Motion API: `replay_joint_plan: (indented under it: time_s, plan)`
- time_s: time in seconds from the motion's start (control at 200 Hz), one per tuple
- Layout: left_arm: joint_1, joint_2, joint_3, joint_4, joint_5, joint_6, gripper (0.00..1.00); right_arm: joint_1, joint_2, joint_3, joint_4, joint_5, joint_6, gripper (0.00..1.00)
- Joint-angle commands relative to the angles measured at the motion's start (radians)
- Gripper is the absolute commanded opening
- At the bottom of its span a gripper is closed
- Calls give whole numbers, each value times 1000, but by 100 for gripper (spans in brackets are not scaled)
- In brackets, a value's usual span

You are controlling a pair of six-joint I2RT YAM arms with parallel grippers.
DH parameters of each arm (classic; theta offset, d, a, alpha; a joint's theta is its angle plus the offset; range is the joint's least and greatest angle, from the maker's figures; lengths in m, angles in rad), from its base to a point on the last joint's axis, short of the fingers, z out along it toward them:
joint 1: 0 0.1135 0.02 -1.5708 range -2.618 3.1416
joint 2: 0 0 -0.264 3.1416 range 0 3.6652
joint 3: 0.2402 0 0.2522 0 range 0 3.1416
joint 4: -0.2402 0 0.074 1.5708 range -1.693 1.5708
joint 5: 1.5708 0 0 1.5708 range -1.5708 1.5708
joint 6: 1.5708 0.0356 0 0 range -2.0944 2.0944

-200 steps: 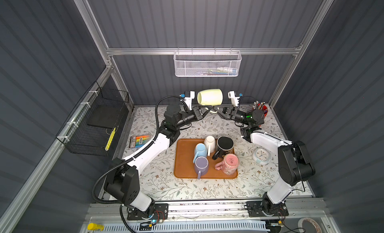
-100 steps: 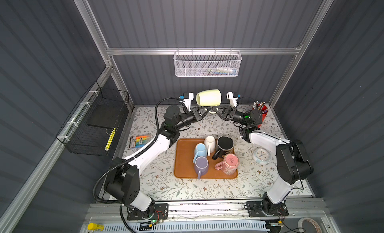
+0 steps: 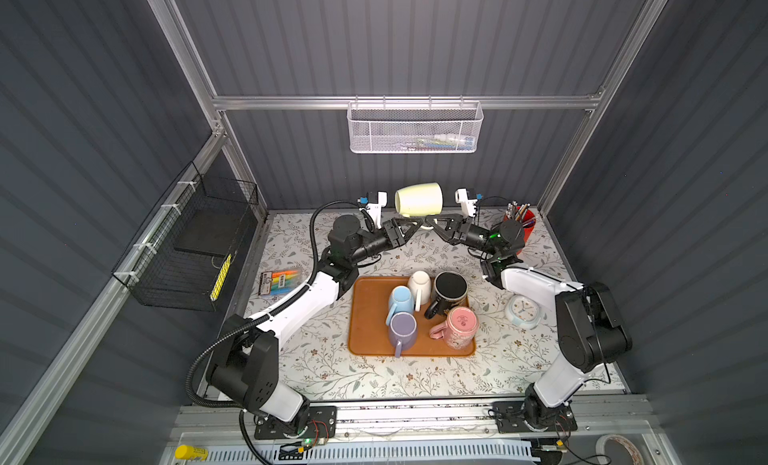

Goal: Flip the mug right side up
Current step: 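Close the right gripper on the green mug's base beside the left gripper, then open the left gripper and draw it back while the right holds the mug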

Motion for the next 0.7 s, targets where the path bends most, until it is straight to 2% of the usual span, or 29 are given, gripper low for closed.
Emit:
replay_joint_plan:
  time_s: [0.0, 0.205, 0.315, 0.4, 0.48, 0.615, 0.695]
  plan:
    - [12, -57, -16, -1, 1, 33, 52, -11, -58, -14, 66, 43, -30, 0]
    - [24, -107, -59, -62, -23, 76, 62, -29, -92, -62, 43, 39, -54, 0]
    - [27, -151, -79, -134, -41, 140, 70, -40, -131, -85, -60, 34, -122, 0]
    - [27, -192, -91, -224, -76, 205, 78, -45, -176, -97, -211, 44, -219, 0]
    - [27, -230, -111, -293, -102, 261, 84, -45, -226, -88, -433, 79, -358, 0]
    - [31, -284, -139, -420, -152, 343, 95, -45, -291, -26, -858, 221, -599, 0]
    - [33, -315, -157, -473, -204, 374, 100, -45, -295, 11, -992, 276, -673, 0]
